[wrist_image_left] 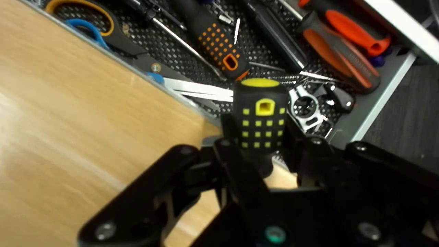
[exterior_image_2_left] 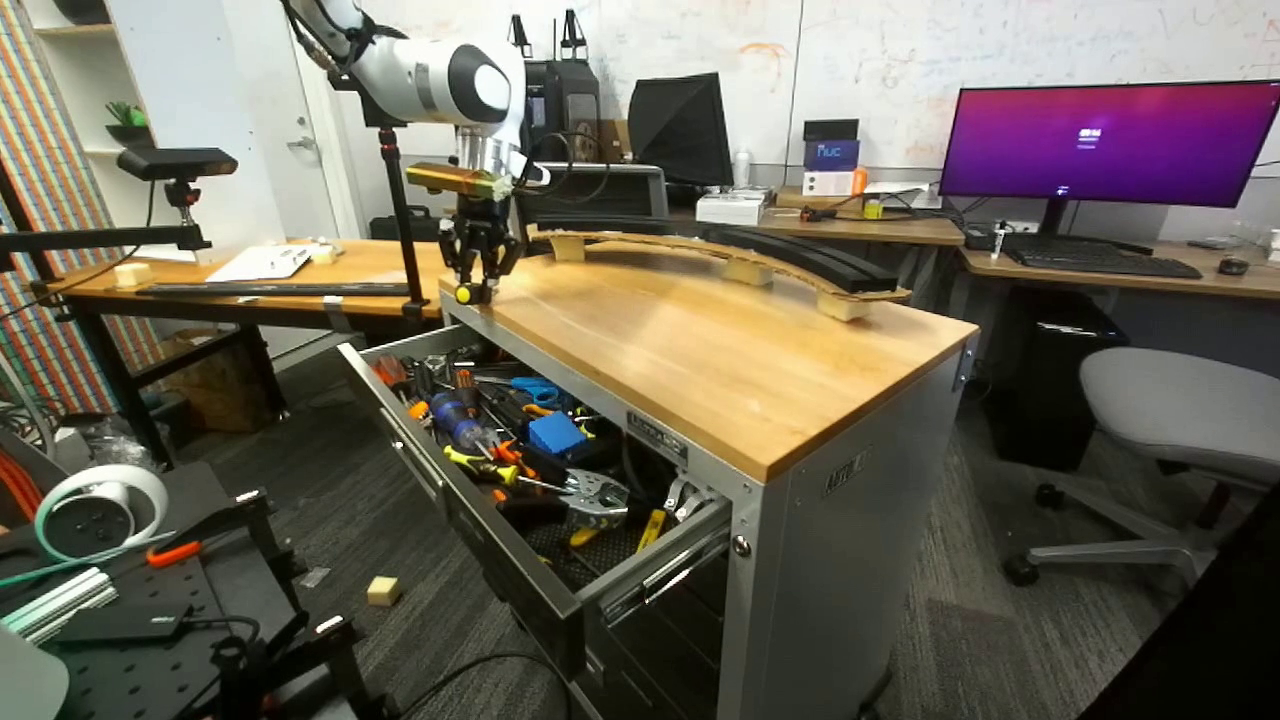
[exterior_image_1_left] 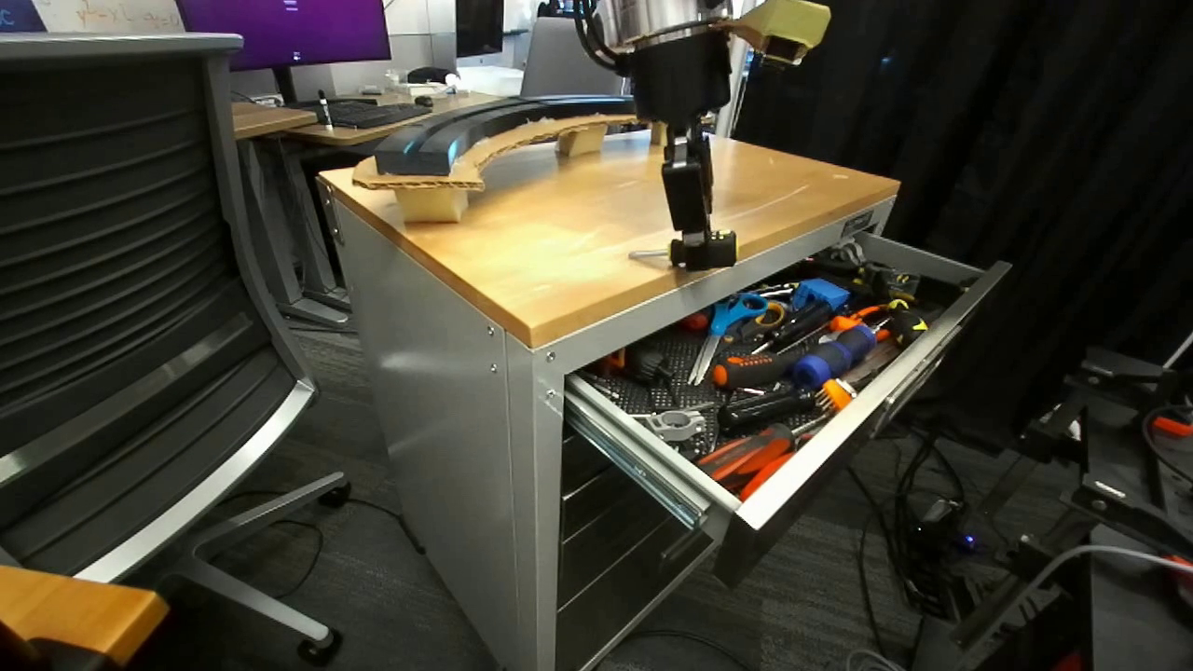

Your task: Put the screwdriver in the open drawer then close the drawer

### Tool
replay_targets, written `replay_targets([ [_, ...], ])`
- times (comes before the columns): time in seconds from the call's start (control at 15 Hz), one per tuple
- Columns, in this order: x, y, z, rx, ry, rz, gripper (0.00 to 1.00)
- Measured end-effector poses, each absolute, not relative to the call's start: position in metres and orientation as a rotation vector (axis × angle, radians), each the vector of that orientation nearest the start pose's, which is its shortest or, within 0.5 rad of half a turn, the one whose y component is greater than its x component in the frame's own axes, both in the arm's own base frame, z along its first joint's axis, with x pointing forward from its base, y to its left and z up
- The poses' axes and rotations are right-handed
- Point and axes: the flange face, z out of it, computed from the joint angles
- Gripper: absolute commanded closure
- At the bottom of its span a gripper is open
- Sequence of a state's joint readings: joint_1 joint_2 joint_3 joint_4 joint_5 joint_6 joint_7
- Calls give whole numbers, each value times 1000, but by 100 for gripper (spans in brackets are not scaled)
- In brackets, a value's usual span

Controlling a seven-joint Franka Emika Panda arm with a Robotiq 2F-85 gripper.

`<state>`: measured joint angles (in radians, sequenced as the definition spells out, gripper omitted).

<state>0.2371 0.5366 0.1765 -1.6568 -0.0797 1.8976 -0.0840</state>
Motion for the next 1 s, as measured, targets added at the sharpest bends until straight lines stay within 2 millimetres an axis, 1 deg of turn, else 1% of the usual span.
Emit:
replay_targets([
  [0.2,580,255,281,-2935,-1011,550,85],
  [0.27,575,255,280,-2902,-1071,593,42],
  [0.33,571,253,277,-2879,-1128,651,41],
  [0.4,568,250,273,-2867,-1159,702,36],
  [0.47,564,248,268,-2865,-1169,732,27],
  [0.53,558,246,263,-2869,-1160,757,20],
  [0.6,551,243,257,-2881,-1137,775,11],
  [0.67,547,241,254,-2896,-1109,791,4],
  [0.73,547,236,251,-2907,-1080,803,1],
  [0.87,542,223,242,-2920,-982,845,0],
  [1.0,524,205,226,-2917,-809,925,0],
])
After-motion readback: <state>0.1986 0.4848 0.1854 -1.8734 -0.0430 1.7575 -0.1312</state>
